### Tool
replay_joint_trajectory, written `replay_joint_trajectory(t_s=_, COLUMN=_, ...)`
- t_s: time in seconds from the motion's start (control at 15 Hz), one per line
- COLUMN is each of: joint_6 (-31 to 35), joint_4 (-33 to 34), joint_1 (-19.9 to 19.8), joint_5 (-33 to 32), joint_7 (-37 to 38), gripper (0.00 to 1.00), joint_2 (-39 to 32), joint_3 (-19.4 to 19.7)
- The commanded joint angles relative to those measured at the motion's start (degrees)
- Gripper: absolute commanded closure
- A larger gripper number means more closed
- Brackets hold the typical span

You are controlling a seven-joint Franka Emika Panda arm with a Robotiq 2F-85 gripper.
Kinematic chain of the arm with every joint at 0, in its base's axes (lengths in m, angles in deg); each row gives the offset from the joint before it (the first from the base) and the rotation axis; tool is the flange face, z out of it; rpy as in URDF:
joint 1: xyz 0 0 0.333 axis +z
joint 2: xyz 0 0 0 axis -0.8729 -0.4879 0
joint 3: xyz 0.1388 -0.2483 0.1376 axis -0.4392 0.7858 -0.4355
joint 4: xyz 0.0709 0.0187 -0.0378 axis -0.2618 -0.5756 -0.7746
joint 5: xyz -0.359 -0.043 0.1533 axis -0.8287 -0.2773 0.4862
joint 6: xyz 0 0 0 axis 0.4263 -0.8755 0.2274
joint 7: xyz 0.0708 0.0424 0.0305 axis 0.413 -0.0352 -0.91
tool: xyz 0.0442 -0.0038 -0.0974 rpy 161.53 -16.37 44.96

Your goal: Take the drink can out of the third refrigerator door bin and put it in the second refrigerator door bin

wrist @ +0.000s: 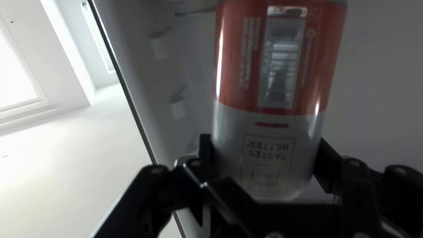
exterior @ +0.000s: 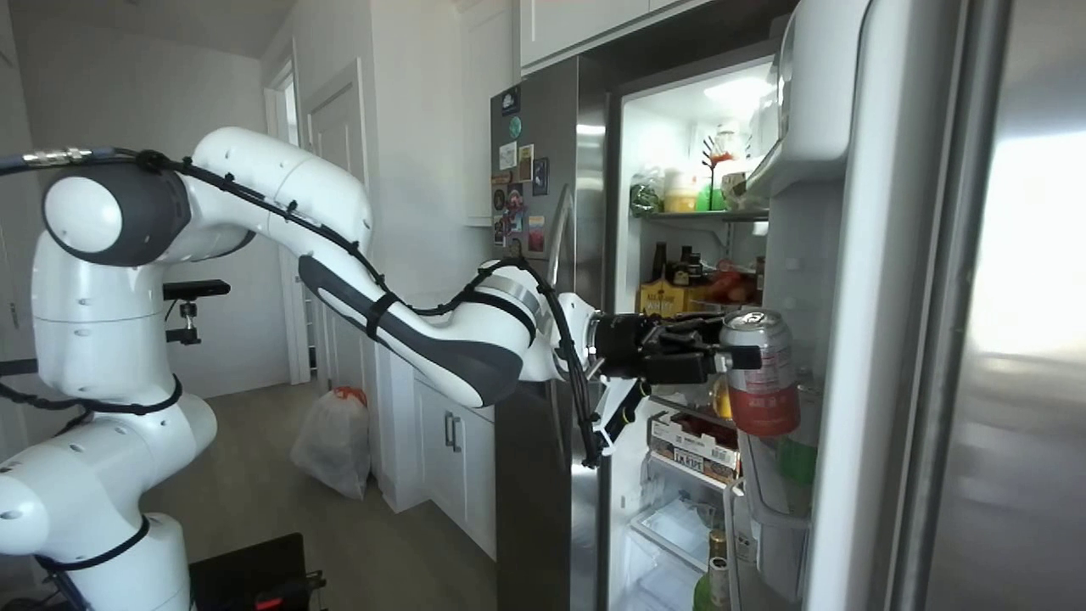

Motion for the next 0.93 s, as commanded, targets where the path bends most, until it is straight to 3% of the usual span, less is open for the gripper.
replay_joint_trajectory(t_s=0.0, joint_6=1.82, joint_4=5.49, joint_1=-0.40, joint_5=0.30, joint_7=0.00, gripper=0.53, joint_2=-2.99, joint_3=-0.30)
replay_joint_trajectory(t_s=0.53, joint_6=2.34, joint_4=12.69, joint_1=-0.22, joint_5=-0.01, joint_7=-0.46, gripper=0.53, joint_2=-10.79, joint_3=-0.10)
replay_joint_trajectory(t_s=0.6, joint_6=3.34, joint_4=13.77, joint_1=5.03, joint_5=0.77, joint_7=0.00, gripper=0.53, joint_2=-11.54, joint_3=5.65)
replay_joint_trajectory(t_s=0.87, joint_6=5.06, joint_4=17.12, joint_1=9.25, joint_5=1.49, joint_7=-0.41, gripper=0.53, joint_2=-14.98, joint_3=10.51)
